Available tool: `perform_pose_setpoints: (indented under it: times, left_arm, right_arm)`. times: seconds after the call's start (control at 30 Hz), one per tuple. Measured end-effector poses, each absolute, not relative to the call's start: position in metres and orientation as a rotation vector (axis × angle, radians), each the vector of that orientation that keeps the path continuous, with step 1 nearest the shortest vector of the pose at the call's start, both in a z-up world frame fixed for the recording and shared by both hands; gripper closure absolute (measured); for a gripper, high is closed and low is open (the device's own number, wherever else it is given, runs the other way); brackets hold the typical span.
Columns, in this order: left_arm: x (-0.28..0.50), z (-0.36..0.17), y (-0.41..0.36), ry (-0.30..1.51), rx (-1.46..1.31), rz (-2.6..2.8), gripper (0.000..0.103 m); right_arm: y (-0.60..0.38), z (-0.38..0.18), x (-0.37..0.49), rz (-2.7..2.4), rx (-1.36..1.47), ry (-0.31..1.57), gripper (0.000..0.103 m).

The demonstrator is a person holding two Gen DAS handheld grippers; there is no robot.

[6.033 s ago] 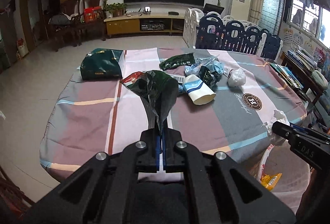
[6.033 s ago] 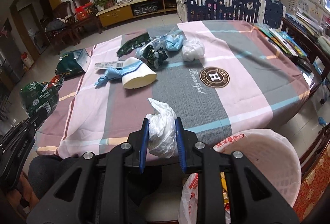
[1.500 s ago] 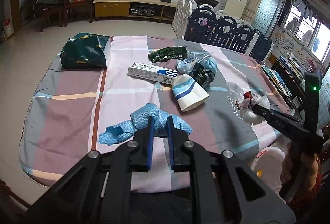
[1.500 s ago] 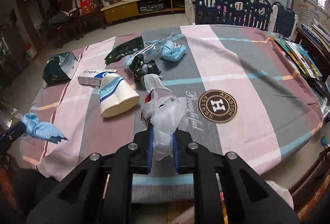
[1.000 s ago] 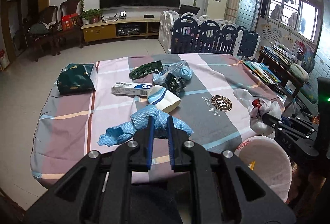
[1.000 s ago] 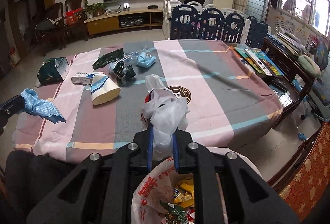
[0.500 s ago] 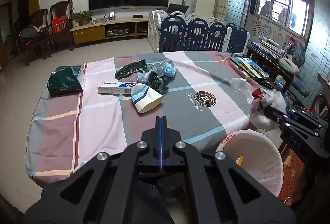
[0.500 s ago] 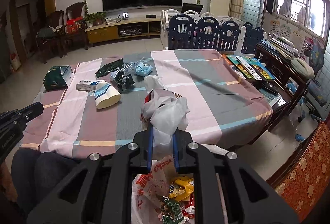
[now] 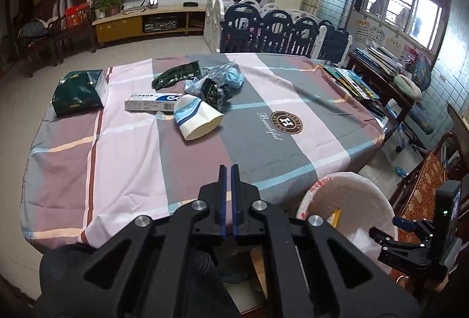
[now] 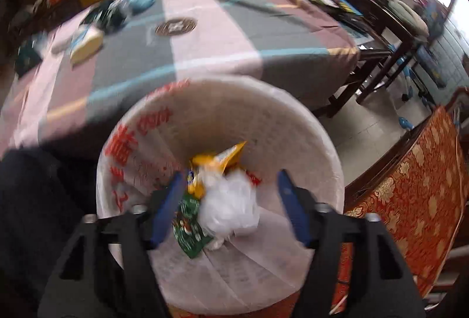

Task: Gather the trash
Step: 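Release the white plastic bag into the wastebasket with the right gripper, then grasp the dark green chip bag with the right gripper while the left reaches the ointment box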

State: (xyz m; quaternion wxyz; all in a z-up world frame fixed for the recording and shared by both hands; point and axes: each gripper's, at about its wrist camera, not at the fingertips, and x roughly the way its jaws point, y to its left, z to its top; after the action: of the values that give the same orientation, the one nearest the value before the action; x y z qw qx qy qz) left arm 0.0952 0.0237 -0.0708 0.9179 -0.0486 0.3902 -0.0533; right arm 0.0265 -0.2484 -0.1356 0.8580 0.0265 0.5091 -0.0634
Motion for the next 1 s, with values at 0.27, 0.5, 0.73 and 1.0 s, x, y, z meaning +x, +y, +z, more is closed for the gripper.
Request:
perform_pose_setpoints:
  times: [0.27, 0.5, 0.73, 1.0]
  left_arm:
    - [0.130, -0.085, 0.067, 0.828, -0.164, 0.020, 0.033]
    - [0.218, -0.103, 0.071, 0.908, -0.210, 0.041, 0.012]
    - [0.324, -0.155, 0.040, 1.080, -0.146, 0.051, 0.008]
    - [0.370, -0.196, 0.035, 1.230, -0.210, 0.128, 0.016]
  right_arm:
    - [-0.263, -0.114, 0.050, -0.128, 0.251, 0.991, 0.024]
    - [-0.261, -0.132, 0.067, -0.114, 0.282, 1.046, 0.024]
    - [-0.261, -0.139, 0.078, -0.133, 0.265, 1.069, 0.024]
    - [-0.254, -0.144, 0.106, -0.122, 0.268, 1.067, 0.024]
